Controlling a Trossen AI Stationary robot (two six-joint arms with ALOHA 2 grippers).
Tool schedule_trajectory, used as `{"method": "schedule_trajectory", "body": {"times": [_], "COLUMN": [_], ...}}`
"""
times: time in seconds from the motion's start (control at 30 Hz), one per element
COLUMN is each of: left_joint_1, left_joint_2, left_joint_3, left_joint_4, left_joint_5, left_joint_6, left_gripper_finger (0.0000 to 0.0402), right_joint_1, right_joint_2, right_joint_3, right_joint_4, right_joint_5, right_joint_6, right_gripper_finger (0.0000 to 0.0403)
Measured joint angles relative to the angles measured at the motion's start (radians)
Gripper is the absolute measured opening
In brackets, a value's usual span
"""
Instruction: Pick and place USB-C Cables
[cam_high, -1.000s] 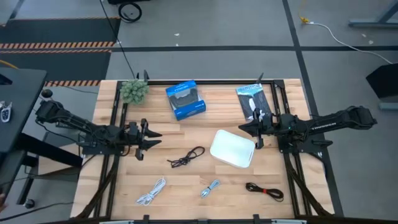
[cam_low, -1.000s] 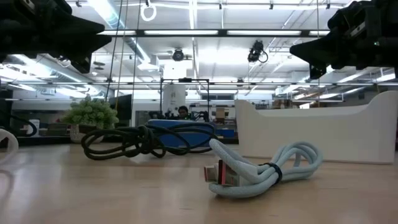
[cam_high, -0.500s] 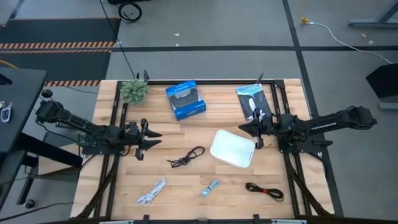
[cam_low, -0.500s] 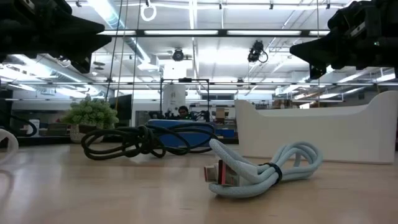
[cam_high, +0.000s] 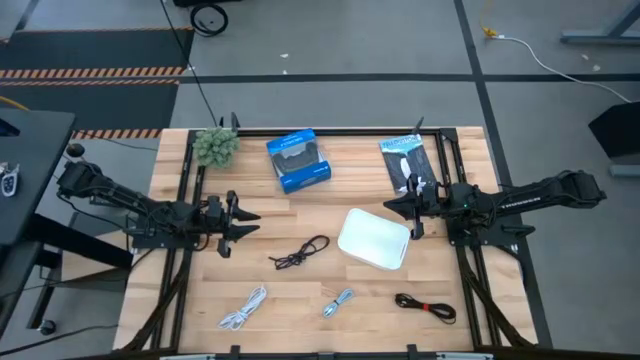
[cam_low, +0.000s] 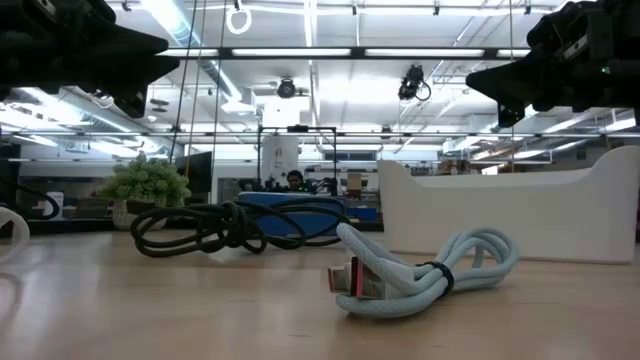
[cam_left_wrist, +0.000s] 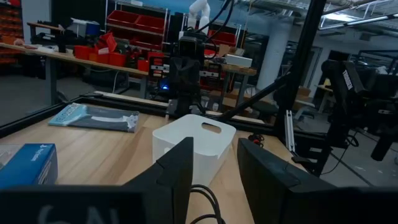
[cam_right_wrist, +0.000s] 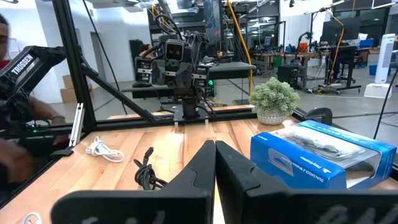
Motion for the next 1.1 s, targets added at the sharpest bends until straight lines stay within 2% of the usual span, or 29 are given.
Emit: {"method": "schedule_trajectory", "body": {"times": [1.0,1.1], "left_joint_1": [0.0,0.0], "left_joint_2": [0.0,0.0], "left_joint_3": [0.0,0.0], "left_joint_4": [0.0,0.0], "left_joint_5": [0.0,0.0], "left_joint_6": [0.0,0.0], "left_gripper_finger": [0.0133,0.0133], "right_joint_1": [0.0,0.0], "right_joint_2": [0.0,0.0], "right_joint_3": [0.0,0.0], "right_joint_4": [0.002,0.008], "right_joint_5": [0.0,0.014], "right_joint_6": [0.0,-0.063], "right_gripper_finger": [0.0018,0.0018]}}
